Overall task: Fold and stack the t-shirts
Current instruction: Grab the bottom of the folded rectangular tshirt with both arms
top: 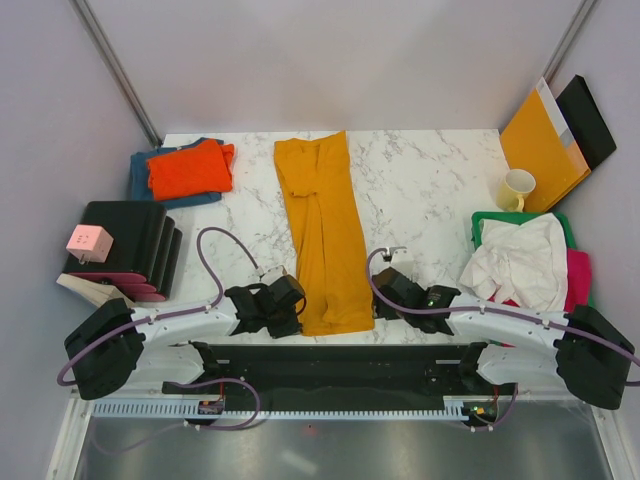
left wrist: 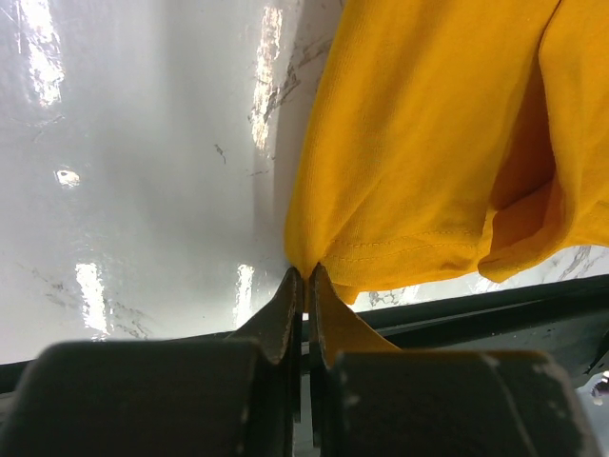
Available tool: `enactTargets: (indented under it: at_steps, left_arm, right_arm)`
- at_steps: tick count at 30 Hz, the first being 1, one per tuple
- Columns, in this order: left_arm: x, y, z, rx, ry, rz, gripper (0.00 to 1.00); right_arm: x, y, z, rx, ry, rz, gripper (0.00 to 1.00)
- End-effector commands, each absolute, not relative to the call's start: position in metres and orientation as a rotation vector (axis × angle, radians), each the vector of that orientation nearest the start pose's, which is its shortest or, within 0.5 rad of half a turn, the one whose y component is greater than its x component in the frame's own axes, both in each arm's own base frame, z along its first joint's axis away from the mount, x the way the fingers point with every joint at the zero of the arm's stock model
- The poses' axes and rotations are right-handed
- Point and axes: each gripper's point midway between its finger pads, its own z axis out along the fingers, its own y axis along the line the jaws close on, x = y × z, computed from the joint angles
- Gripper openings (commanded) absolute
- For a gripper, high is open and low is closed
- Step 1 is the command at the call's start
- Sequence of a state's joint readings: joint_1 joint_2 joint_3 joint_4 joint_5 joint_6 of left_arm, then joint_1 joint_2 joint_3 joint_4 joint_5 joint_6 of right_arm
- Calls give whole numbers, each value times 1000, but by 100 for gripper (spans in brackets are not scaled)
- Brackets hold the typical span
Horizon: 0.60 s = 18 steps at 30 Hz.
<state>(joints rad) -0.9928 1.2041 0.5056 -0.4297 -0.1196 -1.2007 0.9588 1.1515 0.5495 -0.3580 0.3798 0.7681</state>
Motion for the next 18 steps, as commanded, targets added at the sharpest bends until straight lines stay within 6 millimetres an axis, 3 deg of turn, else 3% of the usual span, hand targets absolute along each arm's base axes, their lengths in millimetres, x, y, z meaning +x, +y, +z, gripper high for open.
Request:
enactTargets:
  at_steps: [1,13,18]
  left_arm:
    - [101,-195,-5,-298,2860,-343,2]
    - [102,-196,-4,-253,2865,-329,2]
    - [103,-195,-2,-239,2857,-325,2]
  right_arm:
    - [170,206,43,-43,2445,337,56]
    - [156,223,13,-71,2505,297,55]
    - [148,215,7,-44,2527,280,43]
